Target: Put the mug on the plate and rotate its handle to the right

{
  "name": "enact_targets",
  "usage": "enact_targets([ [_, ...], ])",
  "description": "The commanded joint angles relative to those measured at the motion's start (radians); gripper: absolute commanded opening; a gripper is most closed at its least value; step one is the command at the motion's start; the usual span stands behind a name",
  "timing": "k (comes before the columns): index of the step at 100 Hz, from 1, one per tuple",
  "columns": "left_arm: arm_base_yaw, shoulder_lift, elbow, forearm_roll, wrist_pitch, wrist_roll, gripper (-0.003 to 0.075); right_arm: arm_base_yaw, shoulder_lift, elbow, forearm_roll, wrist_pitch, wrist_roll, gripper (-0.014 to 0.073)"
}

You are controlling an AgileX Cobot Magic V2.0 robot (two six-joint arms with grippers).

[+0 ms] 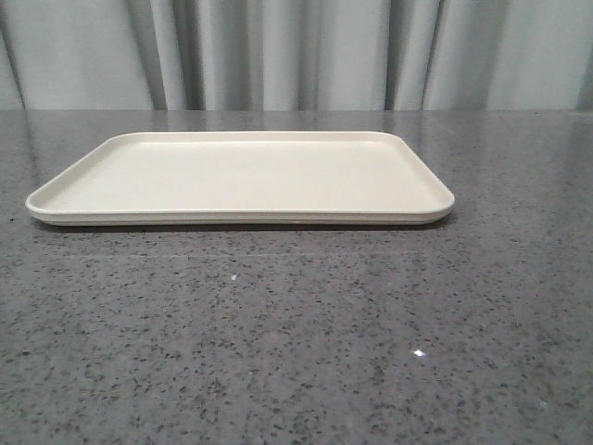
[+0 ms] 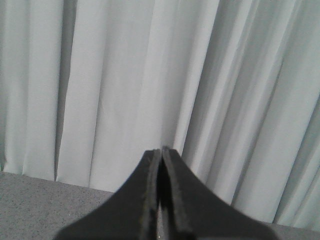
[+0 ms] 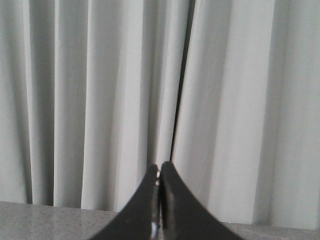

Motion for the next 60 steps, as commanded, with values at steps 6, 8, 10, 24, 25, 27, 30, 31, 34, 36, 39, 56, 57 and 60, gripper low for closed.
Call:
enact_targets([
  [6,-0.007,0.082,-0.112,-0.005,0.036,0.045,-0.0013,0.003,0.022,-0.034,0.002,-0.030,-0.014,-0.0060],
  [8,-0.007,0.089,-0.120,-0.005,0.042,0.056,-0.0008,0.003,0.022,-0.034,0.002,-0.030,-0.014,-0.0060],
  [10,-0.007,0.096,-0.128,-0.008,0.052,0.061,0.0000,0.003,0.022,-0.034,0.002,-0.030,-0.014,-0.0060],
  [24,-0.007,0.131,-0.165,-0.007,0.095,0.061,0.0122,0.003,0.022,-0.034,0.002,-0.030,-0.014,-0.0060],
  [25,-0.007,0.134,-0.167,-0.007,0.095,0.061,0.0139,0.003,0.022,-0.034,0.002,-0.030,-0.014,-0.0060],
  [27,-0.007,0.136,-0.168,-0.007,0.098,0.061,0.0166,0.003,0.022,-0.034,0.002,-0.030,-0.014,-0.0060],
  [30,-0.007,0.142,-0.172,-0.010,0.099,0.061,0.0203,0.003,0.022,-0.034,0.002,-0.030,-0.014,-0.0060],
  [31,-0.007,0.142,-0.172,-0.009,0.099,0.061,0.0213,0.003,0.022,-0.034,0.002,-0.030,-0.014,-0.0060],
  [34,-0.007,0.147,-0.174,-0.009,0.100,0.061,0.0265,0.003,0.022,-0.034,0.002,-0.030,-0.014,-0.0060],
  [36,-0.007,0.149,-0.174,-0.009,0.100,0.061,0.0285,0.003,0.022,-0.034,0.002,-0.031,-0.014,-0.0060],
  [39,-0.007,0.155,-0.175,-0.009,0.100,0.061,0.0334,0.003,0.022,-0.034,0.002,-0.031,-0.014,-0.0060],
  [56,-0.007,0.179,-0.184,-0.013,0.122,0.061,0.0471,0.003,0.022,-0.034,0.002,-0.030,-0.014,-0.0058],
  [57,-0.007,0.180,-0.184,-0.013,0.125,0.061,0.0470,0.003,0.022,-0.034,0.002,-0.030,-0.014,-0.0058],
  [60,-0.007,0.180,-0.184,-0.013,0.132,0.061,0.0470,0.003,0.022,-0.034,0.002,-0.027,-0.014,-0.0057],
])
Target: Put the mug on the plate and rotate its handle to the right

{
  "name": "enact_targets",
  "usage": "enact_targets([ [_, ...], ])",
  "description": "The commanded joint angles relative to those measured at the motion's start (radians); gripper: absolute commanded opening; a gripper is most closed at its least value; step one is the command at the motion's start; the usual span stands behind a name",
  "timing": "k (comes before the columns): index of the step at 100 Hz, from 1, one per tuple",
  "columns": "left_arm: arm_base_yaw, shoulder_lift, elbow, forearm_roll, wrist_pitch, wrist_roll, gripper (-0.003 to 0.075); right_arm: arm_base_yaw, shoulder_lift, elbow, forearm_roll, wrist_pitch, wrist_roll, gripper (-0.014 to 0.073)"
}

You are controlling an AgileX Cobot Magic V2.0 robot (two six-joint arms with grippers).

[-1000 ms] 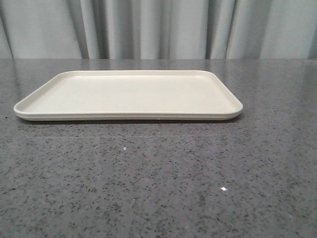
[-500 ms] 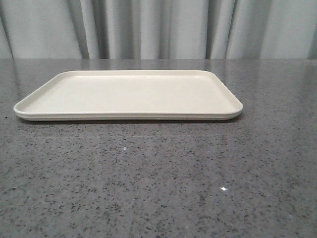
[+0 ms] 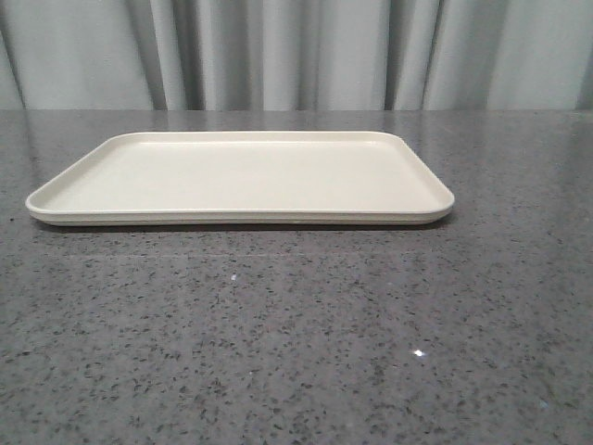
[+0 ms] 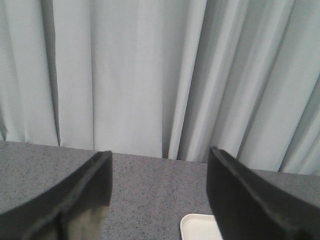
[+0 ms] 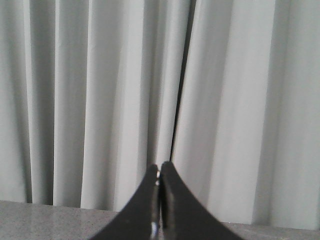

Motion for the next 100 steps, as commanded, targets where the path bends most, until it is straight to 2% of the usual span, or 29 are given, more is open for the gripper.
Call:
enact_targets([
  [1,-0.007,0.020,-0.035,-0.014,-0.050,0.000,0.0470,0.003,0.022,-0.034,0.003,-0.026,-0.011,-0.0056],
  [8,-0.007,0.019,-0.035,-0.014,-0.034,0.000,0.0470,0.003,0.022,-0.034,0.003,-0.021,-0.011,-0.0027],
  [15,-0.007,0.019,-0.035,-0.014,-0.034,0.000,0.0470,0.003,0.022,-0.034,0.003,-0.012,-0.011,0.0043],
  [20,-0.007,0.019,-0.035,-0.014,-0.034,0.000,0.0470,0.003,0.022,-0.034,0.003,-0.008,-0.011,0.0120],
  [32,-0.007,0.019,-0.035,-0.014,-0.034,0.000,0.0470,0.003,0.022,-0.034,0.013,-0.012,-0.011,0.0374],
  [42,-0.007,0.019,-0.035,-0.014,-0.034,0.000,0.0470,0.003,0.022,-0.034,0.024,-0.023,-0.011,0.0503],
  [64,-0.007,0.019,-0.035,-0.014,-0.020,0.000,0.0470,0.003,0.021,-0.034,0.049,-0.087,-0.011,0.0518],
  [100,-0.007,0.019,-0.035,-0.014,-0.020,0.000,0.0447,0.003,0.021,-0.034,0.049,-0.093,-0.011,0.0518],
])
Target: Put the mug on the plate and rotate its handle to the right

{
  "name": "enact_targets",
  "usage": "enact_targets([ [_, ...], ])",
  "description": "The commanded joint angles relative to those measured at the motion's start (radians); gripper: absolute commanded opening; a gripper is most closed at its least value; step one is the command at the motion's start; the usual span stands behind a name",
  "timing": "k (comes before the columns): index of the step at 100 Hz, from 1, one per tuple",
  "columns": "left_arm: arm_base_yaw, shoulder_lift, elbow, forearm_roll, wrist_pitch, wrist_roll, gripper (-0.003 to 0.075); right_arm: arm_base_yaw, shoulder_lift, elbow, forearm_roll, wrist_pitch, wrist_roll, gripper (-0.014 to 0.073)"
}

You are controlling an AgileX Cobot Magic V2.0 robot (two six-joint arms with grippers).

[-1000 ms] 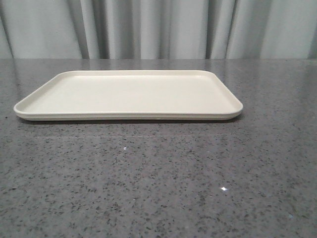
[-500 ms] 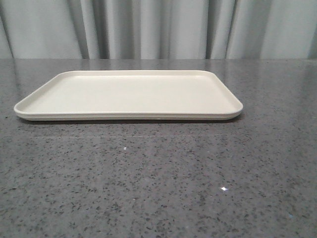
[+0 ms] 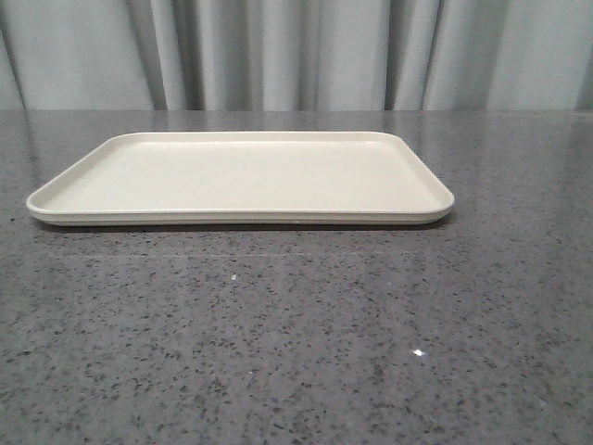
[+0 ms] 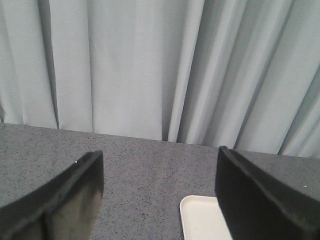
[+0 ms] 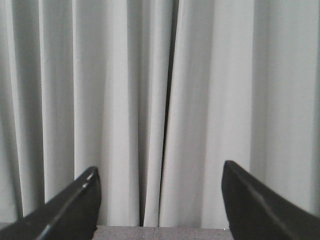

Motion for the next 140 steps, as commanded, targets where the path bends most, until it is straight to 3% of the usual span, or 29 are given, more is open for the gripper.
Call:
enact_targets([
  [1,-0.007,0.009,-0.035,-0.014,-0.069,0.000,0.0445,0.003,0.021,-0.034,0.010,-0.033,-0.008,0.0518],
  [40,-0.007,0.009,-0.035,-0.006,-0.055,0.000,0.0353,0.003,0.021,-0.045,-0.011,-0.032,-0.011,0.0518],
  [67,-0.007,0.025,-0.071,0.086,0.010,0.000,0.0311,0.003,0.075,-0.151,-0.129,0.002,-0.011,0.0518],
  [101,-0.007,0.191,-0.316,0.208,0.261,0.000,0.0311,0.003,0.308,-0.370,-0.169,0.128,-0.011,0.0518],
  [140,-0.007,0.394,-0.332,0.258,0.579,0.000,0.0311,0.003,0.359,-0.401,-0.170,0.145,-0.011,0.0518],
])
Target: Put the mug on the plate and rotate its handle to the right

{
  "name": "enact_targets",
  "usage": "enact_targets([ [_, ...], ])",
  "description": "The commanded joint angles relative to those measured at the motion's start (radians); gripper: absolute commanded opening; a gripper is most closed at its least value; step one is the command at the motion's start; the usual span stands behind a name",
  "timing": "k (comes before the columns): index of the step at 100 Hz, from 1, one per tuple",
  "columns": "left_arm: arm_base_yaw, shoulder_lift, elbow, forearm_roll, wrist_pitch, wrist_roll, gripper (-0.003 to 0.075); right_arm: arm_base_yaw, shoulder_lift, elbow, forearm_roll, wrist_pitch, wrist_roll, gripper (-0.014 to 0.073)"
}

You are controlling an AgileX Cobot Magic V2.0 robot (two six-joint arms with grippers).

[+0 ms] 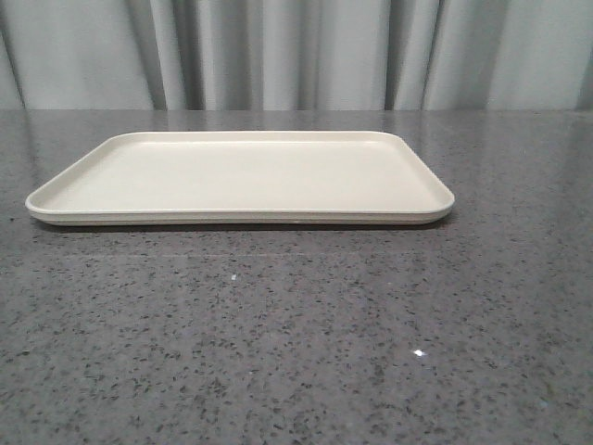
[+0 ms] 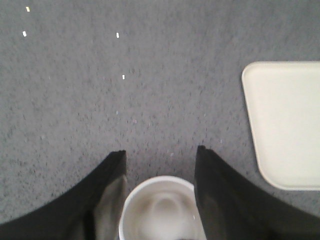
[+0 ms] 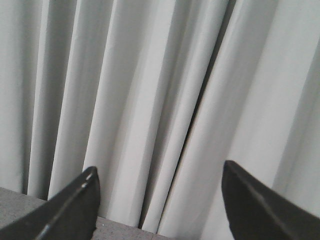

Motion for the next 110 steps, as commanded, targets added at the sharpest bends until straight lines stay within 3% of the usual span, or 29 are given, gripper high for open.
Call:
enact_targets([
  [1,-0.007,0.037,-0.030,0.019,0.020,0.000,0.0311,0.003,0.011,-0.037,0.005,-0.038,-0.009,0.0518],
  [41,-0.007,0.077,-0.017,0.042,0.074,0.011,0.0311,0.003,0.011,-0.037,0.005,-0.032,-0.009,0.0518],
  [80,-0.007,0.077,0.152,0.099,0.074,0.029,0.0311,0.003,0.011,-0.037,0.005,-0.025,-0.009,0.0518],
  [110,-0.007,0.077,0.169,0.121,0.074,0.027,0.0311,0.003,0.011,-0.037,0.005,0.006,-0.009,0.0518],
])
